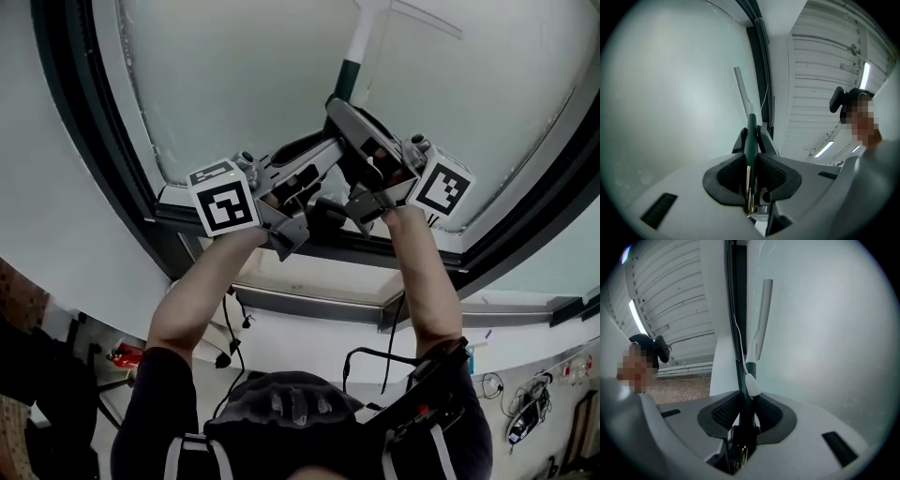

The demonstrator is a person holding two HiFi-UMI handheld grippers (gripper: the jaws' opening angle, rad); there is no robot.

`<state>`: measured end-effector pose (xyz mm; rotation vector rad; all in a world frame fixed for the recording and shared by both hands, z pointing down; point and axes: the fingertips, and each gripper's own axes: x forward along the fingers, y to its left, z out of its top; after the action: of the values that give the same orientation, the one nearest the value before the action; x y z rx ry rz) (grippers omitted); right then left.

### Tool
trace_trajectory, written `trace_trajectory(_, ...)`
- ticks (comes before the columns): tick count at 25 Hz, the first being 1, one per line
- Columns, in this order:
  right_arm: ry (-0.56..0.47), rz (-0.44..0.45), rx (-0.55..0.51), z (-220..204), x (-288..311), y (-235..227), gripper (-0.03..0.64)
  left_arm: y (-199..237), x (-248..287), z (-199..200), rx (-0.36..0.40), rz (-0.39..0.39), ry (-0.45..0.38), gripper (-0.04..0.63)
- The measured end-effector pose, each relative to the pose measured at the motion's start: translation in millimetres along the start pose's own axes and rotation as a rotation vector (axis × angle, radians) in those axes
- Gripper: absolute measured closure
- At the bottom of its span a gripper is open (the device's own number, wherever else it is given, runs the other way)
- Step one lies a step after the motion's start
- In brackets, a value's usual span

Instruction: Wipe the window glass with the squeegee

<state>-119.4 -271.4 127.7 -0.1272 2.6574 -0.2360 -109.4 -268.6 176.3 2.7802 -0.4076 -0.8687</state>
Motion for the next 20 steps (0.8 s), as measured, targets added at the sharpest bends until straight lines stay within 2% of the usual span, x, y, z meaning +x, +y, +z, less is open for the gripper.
trace_trajectory(8,0.026,-0.082,-0.061,3,5,4,0.528,-4,1,5,-0.040,-0.087,0.001,0.497)
trace_trajectory(14,0.038,-0.103,0.025,-5,5,-8,0.528,7,-3,0,-0.091,-0.089,0.001,0.497)
trace_trajectory(20,0.047,-0.169,0.000,-1,7,-5,0.528,4,0,1,-0.131,-0.112,-0.024,0.497)
